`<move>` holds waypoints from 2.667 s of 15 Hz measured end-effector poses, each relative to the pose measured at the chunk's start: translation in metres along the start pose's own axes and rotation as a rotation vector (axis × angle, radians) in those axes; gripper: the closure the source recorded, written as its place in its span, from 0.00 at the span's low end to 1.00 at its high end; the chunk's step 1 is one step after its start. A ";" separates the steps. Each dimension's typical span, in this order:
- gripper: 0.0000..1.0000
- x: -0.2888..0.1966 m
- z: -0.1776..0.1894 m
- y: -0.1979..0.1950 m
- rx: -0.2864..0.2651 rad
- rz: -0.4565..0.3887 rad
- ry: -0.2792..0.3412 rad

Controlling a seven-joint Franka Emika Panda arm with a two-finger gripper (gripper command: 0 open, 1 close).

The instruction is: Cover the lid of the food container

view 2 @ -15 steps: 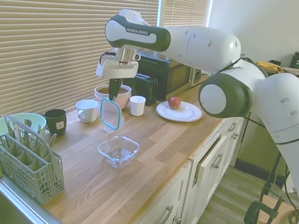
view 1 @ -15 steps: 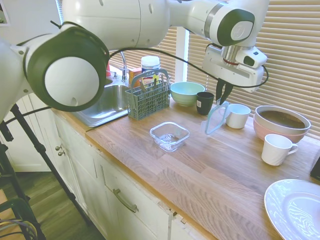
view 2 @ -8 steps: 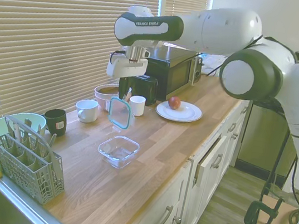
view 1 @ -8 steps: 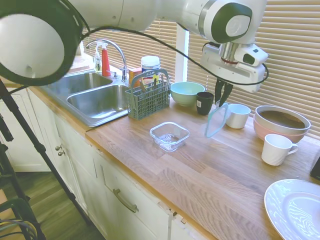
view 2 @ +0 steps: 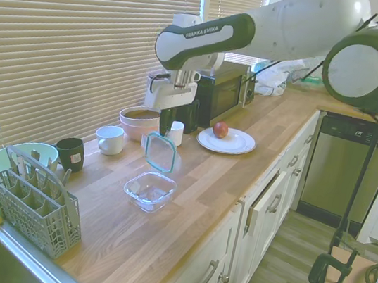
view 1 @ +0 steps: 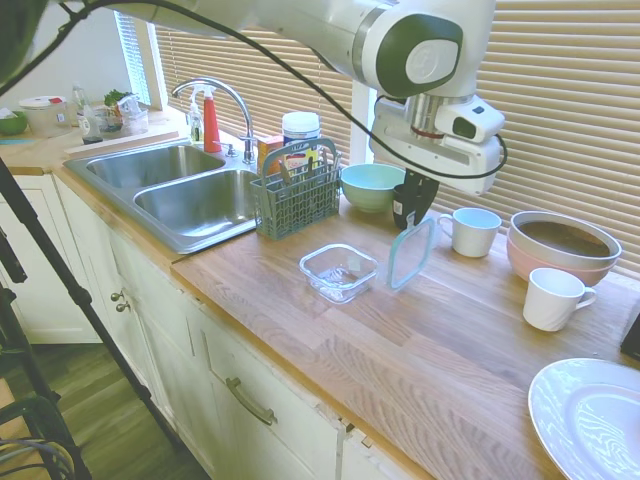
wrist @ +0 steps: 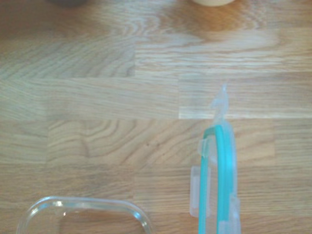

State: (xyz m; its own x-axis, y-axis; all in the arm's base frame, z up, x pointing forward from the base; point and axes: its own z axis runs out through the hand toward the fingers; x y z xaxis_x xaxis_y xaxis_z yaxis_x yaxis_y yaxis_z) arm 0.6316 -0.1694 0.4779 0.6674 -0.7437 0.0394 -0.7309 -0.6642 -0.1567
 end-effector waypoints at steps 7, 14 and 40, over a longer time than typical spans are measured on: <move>1.00 -0.084 -0.004 0.031 -0.001 -0.048 0.042; 1.00 -0.099 -0.022 0.038 0.013 -0.041 0.061; 1.00 -0.040 -0.025 0.011 -0.049 -0.037 0.048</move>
State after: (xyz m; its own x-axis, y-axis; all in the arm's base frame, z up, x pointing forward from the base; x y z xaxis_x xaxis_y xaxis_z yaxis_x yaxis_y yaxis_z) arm 0.5933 -0.1494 0.4993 0.6871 -0.7207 0.0921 -0.7129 -0.6933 -0.1057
